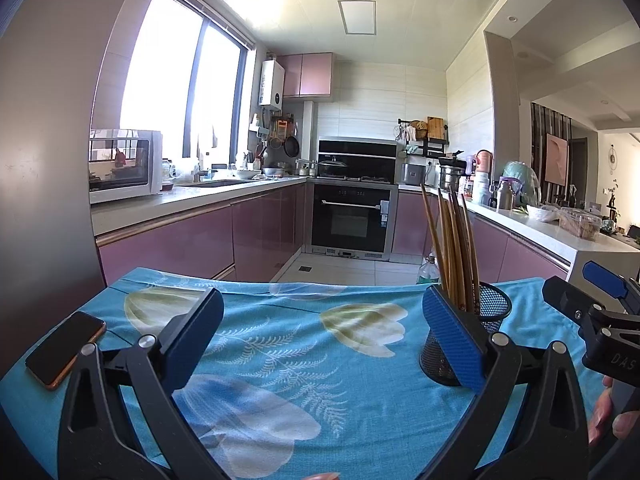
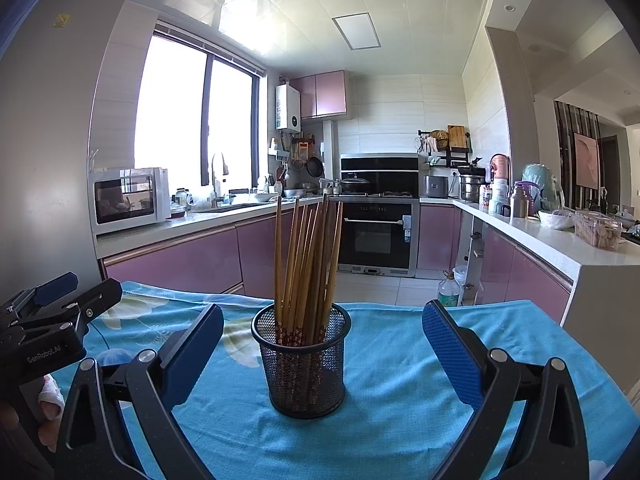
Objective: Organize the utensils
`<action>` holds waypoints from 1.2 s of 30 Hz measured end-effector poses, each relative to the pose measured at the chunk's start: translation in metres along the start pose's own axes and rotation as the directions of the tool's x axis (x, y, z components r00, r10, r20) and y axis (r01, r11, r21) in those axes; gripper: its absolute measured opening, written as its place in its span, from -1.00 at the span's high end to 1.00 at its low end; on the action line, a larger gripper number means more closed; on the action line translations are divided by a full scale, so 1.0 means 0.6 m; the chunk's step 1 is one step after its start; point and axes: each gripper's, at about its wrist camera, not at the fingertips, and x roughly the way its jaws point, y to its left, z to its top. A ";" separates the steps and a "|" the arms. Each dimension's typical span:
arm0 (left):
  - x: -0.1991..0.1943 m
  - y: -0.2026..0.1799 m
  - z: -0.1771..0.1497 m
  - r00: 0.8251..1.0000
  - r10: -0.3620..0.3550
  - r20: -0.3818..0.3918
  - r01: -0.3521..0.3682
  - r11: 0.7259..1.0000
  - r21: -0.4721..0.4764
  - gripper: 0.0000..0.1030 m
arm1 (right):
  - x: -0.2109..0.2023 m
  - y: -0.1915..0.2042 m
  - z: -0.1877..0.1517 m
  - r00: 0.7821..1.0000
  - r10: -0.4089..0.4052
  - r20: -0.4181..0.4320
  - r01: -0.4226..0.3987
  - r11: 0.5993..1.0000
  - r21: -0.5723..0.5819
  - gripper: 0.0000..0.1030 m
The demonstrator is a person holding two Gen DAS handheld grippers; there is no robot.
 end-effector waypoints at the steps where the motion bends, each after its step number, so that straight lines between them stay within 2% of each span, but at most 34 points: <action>1: 0.000 0.000 0.000 1.000 0.001 0.000 -0.001 1.000 0.000 -0.90 | 0.000 0.000 0.000 1.000 0.000 -0.001 0.000 1.000 0.000 -0.87; 36: 0.003 -0.001 -0.002 1.000 0.000 -0.005 0.000 1.000 0.001 -0.90 | -0.001 -0.003 -0.002 1.000 -0.008 0.002 0.008 1.000 -0.001 -0.87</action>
